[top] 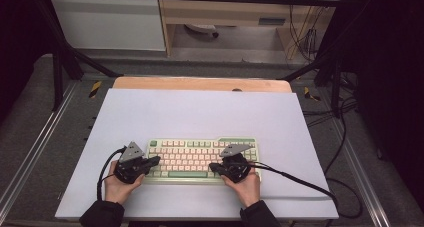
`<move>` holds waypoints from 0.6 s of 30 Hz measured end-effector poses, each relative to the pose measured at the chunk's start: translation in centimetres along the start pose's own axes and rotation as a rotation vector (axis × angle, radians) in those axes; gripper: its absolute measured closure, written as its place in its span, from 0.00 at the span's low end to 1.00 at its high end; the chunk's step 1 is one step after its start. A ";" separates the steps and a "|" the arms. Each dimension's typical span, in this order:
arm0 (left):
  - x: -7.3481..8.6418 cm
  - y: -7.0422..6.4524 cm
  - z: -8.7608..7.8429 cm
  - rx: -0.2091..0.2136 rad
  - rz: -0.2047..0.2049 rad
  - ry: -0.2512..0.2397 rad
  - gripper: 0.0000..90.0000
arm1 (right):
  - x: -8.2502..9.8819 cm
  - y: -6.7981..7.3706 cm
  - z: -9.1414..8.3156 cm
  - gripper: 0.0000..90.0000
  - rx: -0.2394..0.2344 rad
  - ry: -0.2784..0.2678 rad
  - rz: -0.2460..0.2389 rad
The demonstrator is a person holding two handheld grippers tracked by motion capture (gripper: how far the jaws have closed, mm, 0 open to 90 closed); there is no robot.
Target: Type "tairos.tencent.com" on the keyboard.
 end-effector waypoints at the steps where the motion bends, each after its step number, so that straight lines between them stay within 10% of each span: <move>1: 0.0 0.0 0.0 0.000 0.000 0.001 1.00 | 0.0 0.0 0.0 1.00 0.000 0.001 -0.001; 18: -0.1 -0.1 0.0 0.002 -0.001 -0.003 1.00 | -1.0 -0.3 -2.2 1.00 0.002 -0.043 0.004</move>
Point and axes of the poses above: each handheld gripper's, and its own axes: z roughly forward along the jaws, x roughly out of its underside, y roughly to its left, the point moved 10 cm from there along z, roughly forward along the jaws, and after that the axes turned 6 degrees about -y, right-handed, at the moved point
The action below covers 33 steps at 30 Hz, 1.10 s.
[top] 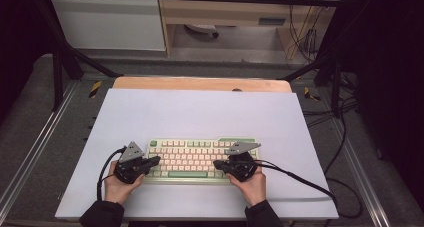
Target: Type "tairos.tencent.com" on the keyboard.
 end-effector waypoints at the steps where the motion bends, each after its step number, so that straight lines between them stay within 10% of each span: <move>1: 0.0 0.0 0.0 0.000 0.000 0.000 1.00 | 0.0 -0.1 -0.1 1.00 -0.001 -0.003 -0.001; 33: -2.2 -2.9 1.9 0.027 0.042 -0.002 1.00 | 1.7 -1.7 -2.7 1.00 0.009 -0.022 0.030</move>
Point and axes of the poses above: each handheld gripper's, and its own axes: z roughly forward along the jaws, x roughly out of its underside, y roughly to its left, the point moved 10 cm from there along z, roughly forward along the jaws, and after that the axes turned 6 degrees about -y, right-handed, at the moved point
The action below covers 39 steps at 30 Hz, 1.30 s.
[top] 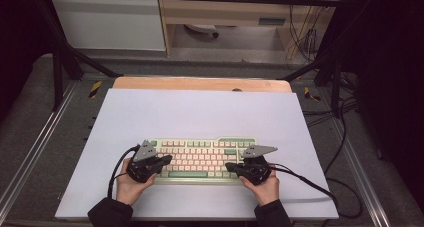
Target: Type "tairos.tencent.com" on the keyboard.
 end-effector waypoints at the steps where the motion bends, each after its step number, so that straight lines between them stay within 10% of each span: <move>1: -0.1 -0.1 0.1 -0.001 0.001 0.001 1.00 | 0.0 0.0 0.0 1.00 0.001 0.001 0.000; 39: -0.4 -0.8 5.1 -0.007 0.010 0.045 1.00 | 0.2 0.0 0.1 1.00 0.002 0.005 0.003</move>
Point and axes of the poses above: each handheld gripper's, and its own axes: z roughly forward along the jaws, x roughly out of its underside, y roughly to its left, the point moved 10 cm from there along z, roughly forward along the jaws, and after that the axes turned 6 degrees about -y, right-handed, at the moved point
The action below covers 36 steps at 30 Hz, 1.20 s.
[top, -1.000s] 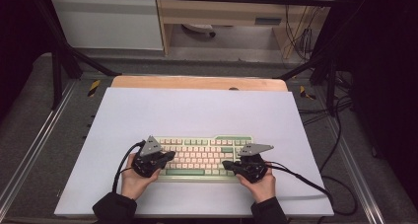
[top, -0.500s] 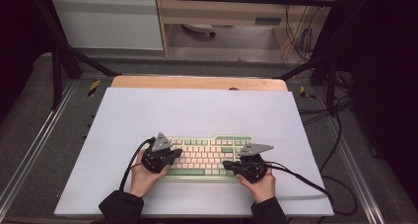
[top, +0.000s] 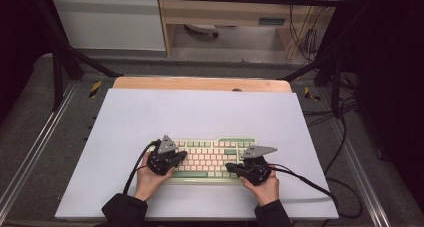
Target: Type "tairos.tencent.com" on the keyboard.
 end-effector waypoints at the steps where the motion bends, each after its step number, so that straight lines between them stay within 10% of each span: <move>1: 0.0 0.0 0.0 0.001 0.000 0.000 1.00 | 0.0 0.0 0.0 1.00 0.000 0.000 -0.002; 36: 0.0 0.0 -2.3 0.016 0.000 -0.025 1.00 | -0.1 0.0 -0.3 1.00 0.000 -0.007 0.000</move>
Point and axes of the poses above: each handheld gripper's, and its own axes: z roughly forward along the jaws, x roughly out of its underside, y roughly to its left, the point moved 10 cm from there along z, roughly forward along the jaws, and after that the axes turned 6 degrees about -y, right-handed, at the moved point
